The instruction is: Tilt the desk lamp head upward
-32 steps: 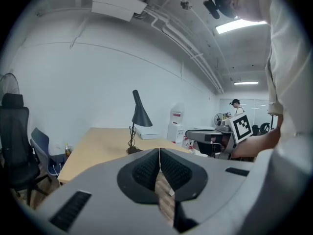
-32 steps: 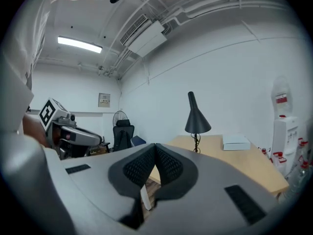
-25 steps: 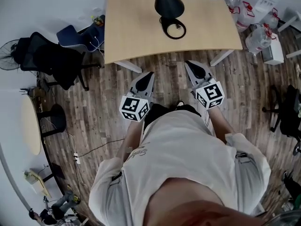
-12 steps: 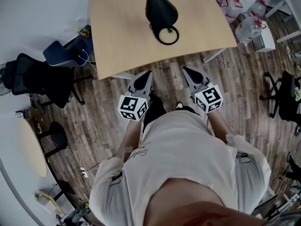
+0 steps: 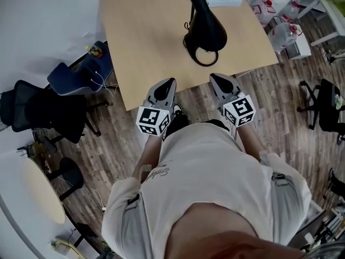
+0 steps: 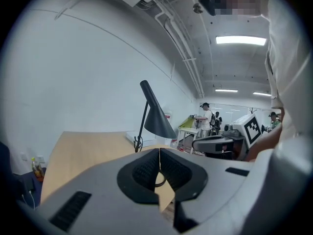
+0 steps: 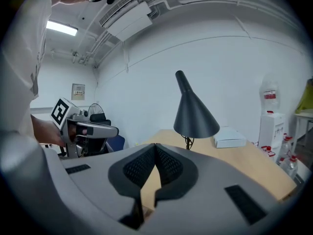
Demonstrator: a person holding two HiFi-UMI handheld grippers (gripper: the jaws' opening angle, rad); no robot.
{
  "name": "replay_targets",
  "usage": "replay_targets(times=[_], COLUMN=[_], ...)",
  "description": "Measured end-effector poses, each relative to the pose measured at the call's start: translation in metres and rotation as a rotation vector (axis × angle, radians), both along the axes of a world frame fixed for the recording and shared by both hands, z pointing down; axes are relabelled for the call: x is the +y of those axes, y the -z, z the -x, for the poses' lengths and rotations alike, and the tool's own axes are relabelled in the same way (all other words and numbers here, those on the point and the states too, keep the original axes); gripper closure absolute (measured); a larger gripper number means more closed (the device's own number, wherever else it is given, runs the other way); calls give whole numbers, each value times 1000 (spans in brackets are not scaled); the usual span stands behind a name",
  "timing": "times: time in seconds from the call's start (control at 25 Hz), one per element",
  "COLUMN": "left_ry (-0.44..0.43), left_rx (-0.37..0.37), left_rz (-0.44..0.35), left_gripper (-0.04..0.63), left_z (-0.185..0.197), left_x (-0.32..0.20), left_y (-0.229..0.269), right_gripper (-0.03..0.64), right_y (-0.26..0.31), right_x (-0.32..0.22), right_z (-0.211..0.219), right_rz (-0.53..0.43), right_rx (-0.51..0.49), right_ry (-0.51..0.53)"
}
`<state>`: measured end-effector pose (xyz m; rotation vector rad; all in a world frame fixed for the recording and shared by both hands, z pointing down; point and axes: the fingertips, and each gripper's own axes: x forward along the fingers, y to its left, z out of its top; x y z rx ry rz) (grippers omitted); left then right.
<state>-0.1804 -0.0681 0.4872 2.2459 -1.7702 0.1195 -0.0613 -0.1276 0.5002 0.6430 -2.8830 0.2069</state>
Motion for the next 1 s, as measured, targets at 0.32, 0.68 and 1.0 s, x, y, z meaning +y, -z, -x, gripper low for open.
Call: replay_targets(times=[0.32,0.68,1.0], left_ry=[-174,-299,-320], left_rx=[-14,1,-46], left_rz=[-4,38,149], left_gripper=[580,579,580], left_z=[49,36,7], left_x=[-37,-80,-128], left_y=[-7,-35,-82], right_gripper=[623,623,622], right_y=[4,-7,-10], right_x=[-21,-39,-72], right_z=[53,28,-4], right_rz=[20,59,49], right_rx=[9,43,33], right_ry=[-132,-259,-255])
